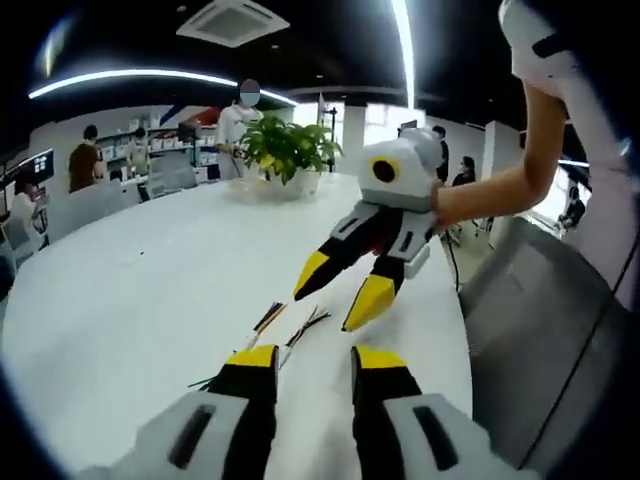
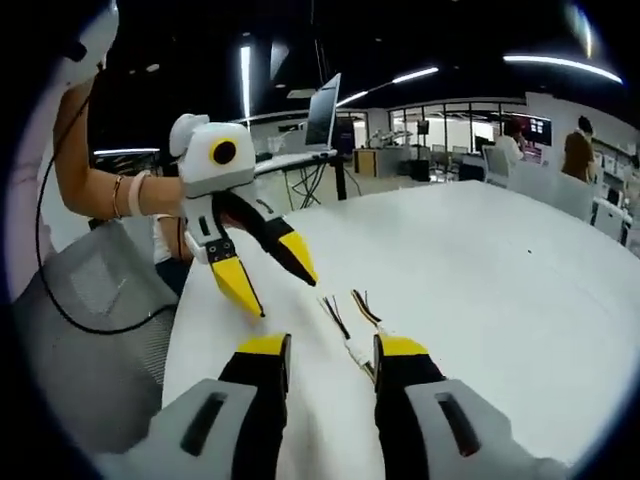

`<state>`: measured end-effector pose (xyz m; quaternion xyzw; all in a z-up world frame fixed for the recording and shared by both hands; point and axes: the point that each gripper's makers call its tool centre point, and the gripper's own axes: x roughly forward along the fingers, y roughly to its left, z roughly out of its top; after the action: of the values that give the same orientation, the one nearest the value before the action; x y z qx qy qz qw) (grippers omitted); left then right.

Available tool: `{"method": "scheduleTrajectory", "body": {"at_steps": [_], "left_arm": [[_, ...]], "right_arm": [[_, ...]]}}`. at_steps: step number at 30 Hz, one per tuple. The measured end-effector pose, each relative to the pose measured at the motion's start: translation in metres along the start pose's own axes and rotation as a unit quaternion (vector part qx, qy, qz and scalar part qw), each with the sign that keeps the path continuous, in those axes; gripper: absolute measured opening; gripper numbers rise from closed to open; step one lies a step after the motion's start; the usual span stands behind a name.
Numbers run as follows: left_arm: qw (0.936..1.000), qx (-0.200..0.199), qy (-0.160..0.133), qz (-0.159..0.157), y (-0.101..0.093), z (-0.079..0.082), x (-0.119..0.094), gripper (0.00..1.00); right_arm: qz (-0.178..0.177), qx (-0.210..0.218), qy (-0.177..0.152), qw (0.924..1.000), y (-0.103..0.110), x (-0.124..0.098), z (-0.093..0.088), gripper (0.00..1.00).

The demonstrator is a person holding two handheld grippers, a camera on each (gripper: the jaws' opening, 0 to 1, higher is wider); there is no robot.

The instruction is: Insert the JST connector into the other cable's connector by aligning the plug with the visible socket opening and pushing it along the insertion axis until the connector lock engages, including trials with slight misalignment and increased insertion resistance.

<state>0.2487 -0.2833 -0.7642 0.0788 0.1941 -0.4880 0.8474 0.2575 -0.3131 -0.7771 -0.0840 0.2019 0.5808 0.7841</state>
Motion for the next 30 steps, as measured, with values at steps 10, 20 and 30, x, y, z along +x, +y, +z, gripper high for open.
{"method": "scheduleTrajectory", "body": {"at_steps": [10,20,30], "left_arm": [[0.9999,-0.007,0.0,0.011,-0.018,0.004,-0.016,0.29],[0.9996,-0.021,0.01,0.016,-0.032,0.001,-0.033,0.4],[0.9969,-0.058,-0.008,0.053,-0.035,0.002,-0.048,0.59]], "right_arm": [[-0.067,0.01,0.011,0.9976,-0.003,-0.024,0.005,0.46],[-0.09,0.028,0.016,0.9955,0.013,-0.037,0.006,0.57],[-0.118,0.054,0.02,0.9914,0.022,-0.048,0.002,0.74]]}}
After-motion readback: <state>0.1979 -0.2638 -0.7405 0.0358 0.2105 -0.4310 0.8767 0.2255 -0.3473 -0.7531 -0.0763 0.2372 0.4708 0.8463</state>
